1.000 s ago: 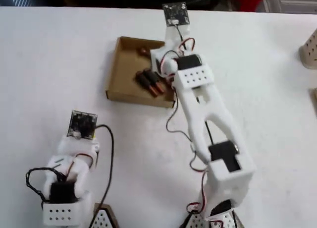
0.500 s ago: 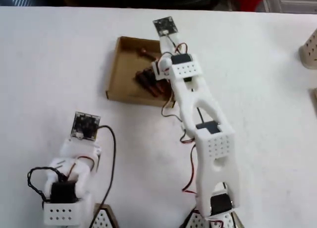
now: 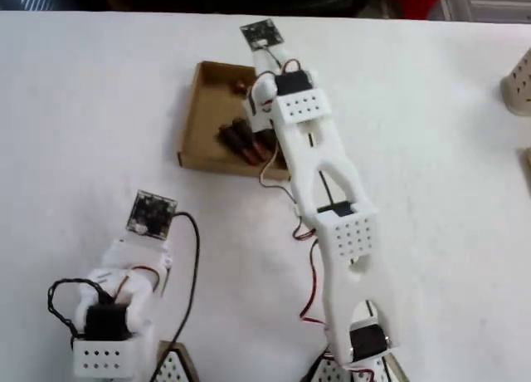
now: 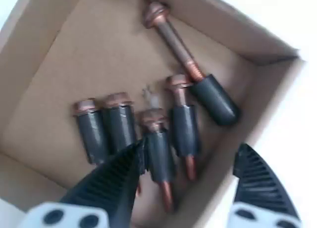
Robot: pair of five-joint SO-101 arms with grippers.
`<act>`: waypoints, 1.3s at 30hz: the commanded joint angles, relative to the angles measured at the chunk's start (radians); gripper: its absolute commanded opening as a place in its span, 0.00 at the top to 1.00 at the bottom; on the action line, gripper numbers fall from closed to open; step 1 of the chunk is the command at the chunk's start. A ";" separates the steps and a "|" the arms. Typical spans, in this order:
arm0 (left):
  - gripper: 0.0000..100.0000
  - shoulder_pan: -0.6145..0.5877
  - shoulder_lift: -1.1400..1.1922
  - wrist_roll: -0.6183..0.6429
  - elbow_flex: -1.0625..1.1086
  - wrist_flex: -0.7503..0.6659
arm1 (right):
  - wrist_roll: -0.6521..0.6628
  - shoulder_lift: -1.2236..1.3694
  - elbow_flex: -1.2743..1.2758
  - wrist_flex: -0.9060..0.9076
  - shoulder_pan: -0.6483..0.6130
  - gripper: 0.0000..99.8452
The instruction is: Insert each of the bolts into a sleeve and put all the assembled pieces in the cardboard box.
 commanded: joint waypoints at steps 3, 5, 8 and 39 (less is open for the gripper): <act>0.98 0.015 -0.010 -0.008 -0.046 0.005 | 0.006 -0.122 -0.203 0.254 -0.036 0.93; 0.98 0.015 -0.010 -0.008 -0.046 0.005 | 0.005 -0.156 -0.244 0.358 -0.053 0.99; 0.98 0.019 -0.010 -0.008 -0.046 0.003 | 0.003 -0.229 -0.281 0.449 -0.056 0.98; 0.98 0.059 -0.010 -0.003 0.003 0.084 | 0.072 -2.405 2.041 0.035 0.268 0.98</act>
